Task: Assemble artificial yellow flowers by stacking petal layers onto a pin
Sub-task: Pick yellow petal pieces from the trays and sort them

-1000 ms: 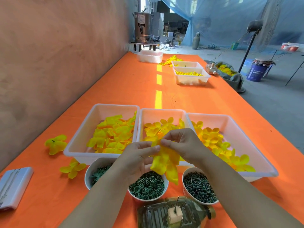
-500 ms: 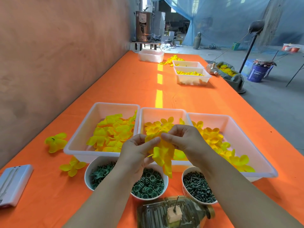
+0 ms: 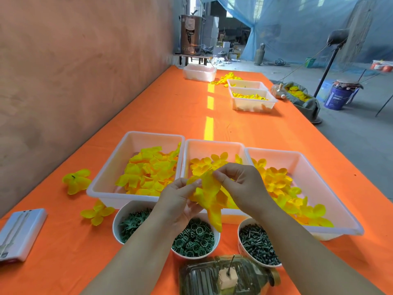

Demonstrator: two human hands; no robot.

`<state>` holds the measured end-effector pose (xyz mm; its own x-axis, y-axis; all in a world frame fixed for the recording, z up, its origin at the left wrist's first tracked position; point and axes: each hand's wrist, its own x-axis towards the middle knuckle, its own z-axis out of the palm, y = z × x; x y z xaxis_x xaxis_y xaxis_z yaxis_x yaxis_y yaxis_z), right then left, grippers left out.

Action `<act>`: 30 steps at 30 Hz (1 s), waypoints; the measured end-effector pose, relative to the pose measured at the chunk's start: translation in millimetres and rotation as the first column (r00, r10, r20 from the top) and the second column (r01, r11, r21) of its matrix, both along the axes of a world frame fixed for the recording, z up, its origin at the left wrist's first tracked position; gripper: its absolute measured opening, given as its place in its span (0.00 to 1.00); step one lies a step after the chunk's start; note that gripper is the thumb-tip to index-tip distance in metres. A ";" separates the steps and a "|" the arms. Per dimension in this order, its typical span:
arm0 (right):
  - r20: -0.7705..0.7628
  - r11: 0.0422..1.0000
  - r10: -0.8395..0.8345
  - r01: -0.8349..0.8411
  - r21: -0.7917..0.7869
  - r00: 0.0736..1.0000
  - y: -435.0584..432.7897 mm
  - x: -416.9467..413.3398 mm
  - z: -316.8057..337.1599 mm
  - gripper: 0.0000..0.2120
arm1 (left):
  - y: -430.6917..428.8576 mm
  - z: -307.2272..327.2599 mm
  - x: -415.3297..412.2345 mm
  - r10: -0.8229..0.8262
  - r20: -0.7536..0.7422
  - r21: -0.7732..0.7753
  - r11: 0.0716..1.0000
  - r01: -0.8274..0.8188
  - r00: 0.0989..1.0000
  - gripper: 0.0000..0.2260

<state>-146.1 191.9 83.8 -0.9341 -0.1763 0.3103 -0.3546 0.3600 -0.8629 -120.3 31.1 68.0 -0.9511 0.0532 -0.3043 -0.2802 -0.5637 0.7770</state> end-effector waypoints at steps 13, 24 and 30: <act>-0.124 0.999 0.028 -0.032 -0.033 0.992 -13.4 4.9 4.8 0.06 | -8.2 -2.9 -7.0 0.211 -0.167 -0.276 0.928 -0.252 0.963 0.12; -0.206 0.988 0.082 -0.106 -0.108 0.975 -16.0 18.3 14.5 0.06 | -47.2 1.8 -32.6 0.494 0.032 -0.122 0.865 -0.487 0.869 0.10; -0.172 0.952 -0.109 0.053 -0.302 0.979 -35.6 4.0 10.9 0.10 | -78.7 6.5 -39.2 0.636 0.002 -0.182 0.759 -0.625 0.772 0.06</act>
